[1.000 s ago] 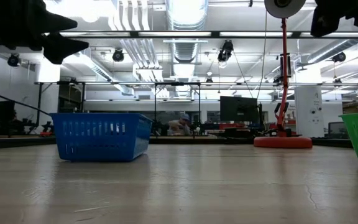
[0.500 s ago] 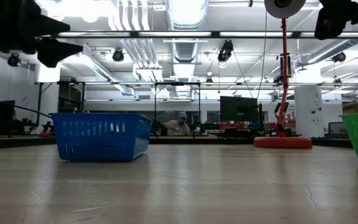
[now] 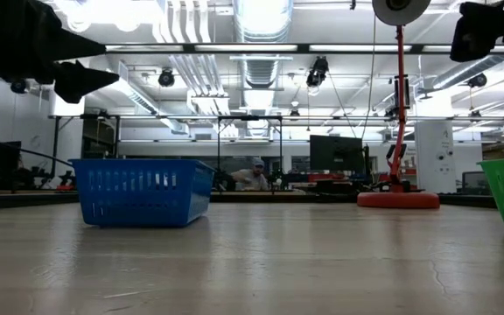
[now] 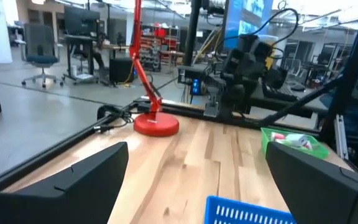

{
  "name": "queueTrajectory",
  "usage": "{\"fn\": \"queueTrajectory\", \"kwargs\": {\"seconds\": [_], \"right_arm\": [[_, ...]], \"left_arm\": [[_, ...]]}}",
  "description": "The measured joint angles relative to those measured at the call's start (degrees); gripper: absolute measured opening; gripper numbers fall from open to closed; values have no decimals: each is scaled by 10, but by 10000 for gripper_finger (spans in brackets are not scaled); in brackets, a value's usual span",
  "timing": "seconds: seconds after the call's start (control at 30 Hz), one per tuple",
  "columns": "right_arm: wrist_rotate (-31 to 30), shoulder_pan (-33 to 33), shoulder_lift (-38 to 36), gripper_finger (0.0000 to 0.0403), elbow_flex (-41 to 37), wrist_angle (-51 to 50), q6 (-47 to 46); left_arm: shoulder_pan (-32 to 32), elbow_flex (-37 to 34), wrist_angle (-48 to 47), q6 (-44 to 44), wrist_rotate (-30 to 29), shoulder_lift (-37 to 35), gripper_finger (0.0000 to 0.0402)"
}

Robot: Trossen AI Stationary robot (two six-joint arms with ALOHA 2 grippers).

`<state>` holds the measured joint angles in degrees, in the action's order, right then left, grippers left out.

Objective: Pick & Place Office items
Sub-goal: Return to Home Position

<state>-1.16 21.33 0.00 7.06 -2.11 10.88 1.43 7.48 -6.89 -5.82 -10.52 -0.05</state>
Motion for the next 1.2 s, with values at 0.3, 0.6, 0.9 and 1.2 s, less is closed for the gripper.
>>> {"fn": "queueTrajectory", "kwargs": {"seconds": [0.3,0.6,0.9,1.2], "right_arm": [[2,-6,0,224,-64,141,24],[-3,-38,1,224,-65,84,-21],[3,-147,1,224,-65,57,-31],[117,-283,1,224,-65,53,-38]], "left_arm": [[0,-17,39,-15,-15,0,385],[0,-54,60,-2,-37,0,385],[1,-57,57,9,-52,0,385],[4,-58,57,11,-54,6,385]]}}
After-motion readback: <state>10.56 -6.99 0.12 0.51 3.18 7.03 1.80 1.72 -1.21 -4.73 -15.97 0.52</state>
